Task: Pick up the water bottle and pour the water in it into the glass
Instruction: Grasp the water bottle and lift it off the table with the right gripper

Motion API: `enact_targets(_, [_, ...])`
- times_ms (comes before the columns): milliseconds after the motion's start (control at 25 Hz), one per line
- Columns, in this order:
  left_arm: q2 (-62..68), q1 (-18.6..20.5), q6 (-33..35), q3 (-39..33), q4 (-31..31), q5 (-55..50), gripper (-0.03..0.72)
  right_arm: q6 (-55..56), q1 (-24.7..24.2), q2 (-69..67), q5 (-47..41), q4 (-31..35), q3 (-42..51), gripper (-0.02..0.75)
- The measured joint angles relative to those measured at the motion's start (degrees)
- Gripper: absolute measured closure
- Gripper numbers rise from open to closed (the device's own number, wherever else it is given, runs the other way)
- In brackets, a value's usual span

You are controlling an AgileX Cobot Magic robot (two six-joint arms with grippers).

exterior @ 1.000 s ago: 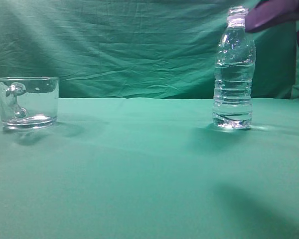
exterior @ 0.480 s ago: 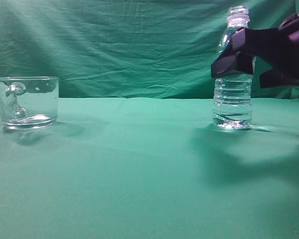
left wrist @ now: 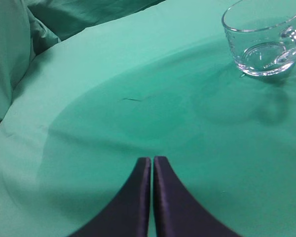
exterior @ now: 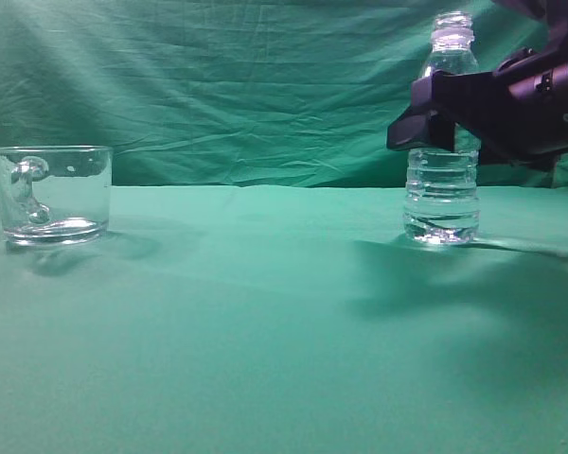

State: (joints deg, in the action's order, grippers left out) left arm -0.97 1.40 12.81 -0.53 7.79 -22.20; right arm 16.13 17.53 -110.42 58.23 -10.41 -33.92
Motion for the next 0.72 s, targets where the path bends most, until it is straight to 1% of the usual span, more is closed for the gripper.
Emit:
enact_targets(120, [0.0,0.0,0.0,0.0,0.0,0.0,0.688,-0.3,0.0,-0.3,0.5,0.0,0.0,0.311])
enact_targets(160, [0.0,0.0,0.0,0.0,0.0,0.0,0.688,-0.4,0.0,-0.4,0.7,0.1,0.0,0.291])
enact_targets(200, [0.0,0.0,0.0,0.0,0.0,0.0,0.688,-0.7,0.0,-0.4,0.8,0.1,0.0,0.349])
enact_targets(240, [0.0,0.0,0.0,0.0,0.0,0.0,0.688,-1.0,0.0,-0.4,0.8,0.2,0.0,0.348])
enact_targets(280, [0.0,0.0,0.0,0.0,0.0,0.0,0.688,-1.4,0.0,-0.5,0.8,0.2,0.0,0.389])
enact_targets(320, [0.0,0.0,0.0,0.0,0.0,0.0,0.688,-1.7,0.0,-0.5,0.8,0.2,0.0,0.411])
enact_targets(560, [0.0,0.0,0.0,0.0,0.0,0.0,0.688,-2.9,0.0,-0.5,0.6,-0.9,0.0,0.405])
enact_targets(720, [0.0,0.0,0.0,0.0,0.0,0.0,0.688,-3.1,0.0,1.0,-1.3,-6.2,-0.1,0.405])
